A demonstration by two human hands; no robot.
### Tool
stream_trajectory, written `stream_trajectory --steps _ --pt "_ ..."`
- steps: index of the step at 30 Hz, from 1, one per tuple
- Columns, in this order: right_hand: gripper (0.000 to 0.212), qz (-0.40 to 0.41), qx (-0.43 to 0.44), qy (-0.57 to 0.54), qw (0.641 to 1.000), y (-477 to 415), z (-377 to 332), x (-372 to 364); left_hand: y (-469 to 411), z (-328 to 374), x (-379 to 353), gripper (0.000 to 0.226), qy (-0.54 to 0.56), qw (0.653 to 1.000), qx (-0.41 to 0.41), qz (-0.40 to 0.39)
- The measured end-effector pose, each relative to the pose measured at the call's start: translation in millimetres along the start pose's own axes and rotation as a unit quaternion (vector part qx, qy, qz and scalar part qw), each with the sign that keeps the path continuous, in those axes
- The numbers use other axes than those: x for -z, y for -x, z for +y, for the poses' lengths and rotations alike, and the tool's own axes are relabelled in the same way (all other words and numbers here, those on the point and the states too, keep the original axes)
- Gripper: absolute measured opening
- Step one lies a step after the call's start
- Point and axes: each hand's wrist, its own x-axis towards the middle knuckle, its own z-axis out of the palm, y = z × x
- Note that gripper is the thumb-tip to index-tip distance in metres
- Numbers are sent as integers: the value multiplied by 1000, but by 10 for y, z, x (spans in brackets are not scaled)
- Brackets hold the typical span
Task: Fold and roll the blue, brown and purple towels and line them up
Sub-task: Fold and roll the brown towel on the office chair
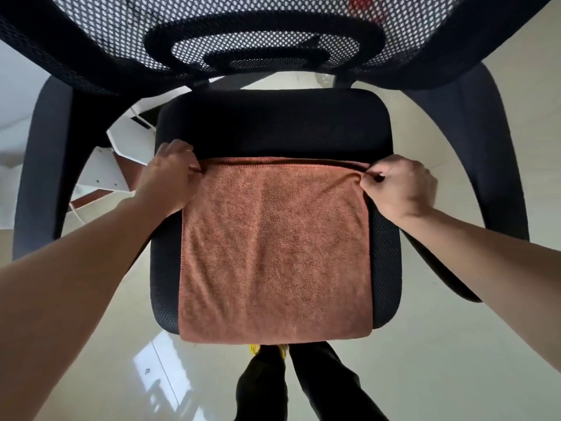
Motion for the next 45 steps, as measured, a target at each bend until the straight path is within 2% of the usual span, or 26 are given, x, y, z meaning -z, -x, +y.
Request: stream_trajectory --steps 4,8,13,16,20,25,27,31,36,40,45 --pt "22 -18 20 6 1000 -65 -37 -14 -128 47 36 16 -17 1000 5 12" --pt "20 -51 26 -27 998 -191 -45 -6 -186 74 102 12 -16 999 14 -32" --pt "27 -95 78 28 992 -182 -41 34 -171 97 146 16 -7 998 -9 -62" --pt "23 -76 54 10 996 -182 -45 58 -158 130 164 11 -24 994 -4 -104" --pt "17 -37 38 -15 998 -60 -44 185 43 210 203 5 71 990 83 -92" --pt "15 -18 65 -7 998 284 -100 438 498 161 501 12 44 995 57 -65" --pt "13 -6 85 5 996 444 -162 548 685 129 679 18 25 997 33 -68" --pt "11 24 126 29 991 885 -268 756 1137 138 962 13 -42 995 -9 -92" --pt "8 78 130 47 987 1707 -373 991 1901 224 1192 19 -84 992 -41 -90" --pt "7 115 127 84 982 2511 -439 1139 2610 274 1266 18 -78 992 -59 -74" --pt "10 108 121 102 982 3428 -466 1297 3416 243 1311 20 -73 992 -94 -49"
